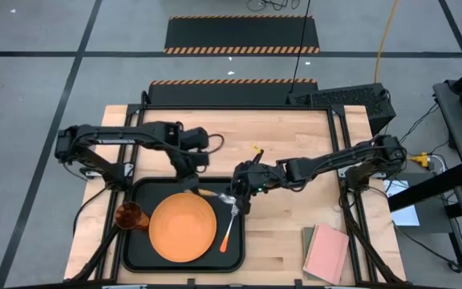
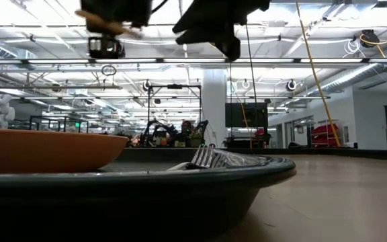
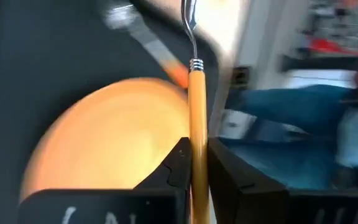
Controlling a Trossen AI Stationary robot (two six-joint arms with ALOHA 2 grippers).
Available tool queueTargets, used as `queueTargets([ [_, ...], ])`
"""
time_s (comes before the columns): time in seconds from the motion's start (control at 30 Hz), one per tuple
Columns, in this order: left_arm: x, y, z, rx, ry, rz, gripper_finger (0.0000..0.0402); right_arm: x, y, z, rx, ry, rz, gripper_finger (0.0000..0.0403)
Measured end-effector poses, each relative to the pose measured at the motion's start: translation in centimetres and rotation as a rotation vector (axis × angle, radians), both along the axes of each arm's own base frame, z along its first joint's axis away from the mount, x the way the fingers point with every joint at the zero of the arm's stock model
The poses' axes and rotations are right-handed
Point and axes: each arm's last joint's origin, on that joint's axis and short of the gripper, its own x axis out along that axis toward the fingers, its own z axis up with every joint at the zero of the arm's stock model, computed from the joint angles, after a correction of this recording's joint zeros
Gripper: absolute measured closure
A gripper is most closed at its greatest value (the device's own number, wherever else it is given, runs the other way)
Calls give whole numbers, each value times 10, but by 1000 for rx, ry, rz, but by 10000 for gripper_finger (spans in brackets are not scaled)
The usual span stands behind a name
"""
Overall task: Pick and place plate/cup/fork/spoon on tray
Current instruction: Put the orange fork on the black tray to the right of the orange fork
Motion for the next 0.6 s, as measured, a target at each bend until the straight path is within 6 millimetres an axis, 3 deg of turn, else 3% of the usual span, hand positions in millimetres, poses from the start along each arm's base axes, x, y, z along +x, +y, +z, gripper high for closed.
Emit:
queueTargets([
  [0.2, -43, 12, 19, 152, 105, 100, 371, -5, 4, 5, 251, 15, -224, 299],
  [0.4, -89, 17, 46, 273, 110, 272, 371, -9, 17, -10, 538, 100, -469, 309],
  [0.6, -129, 15, 68, 334, 5, 412, 371, -3, 38, -30, 672, 146, -578, 314],
])
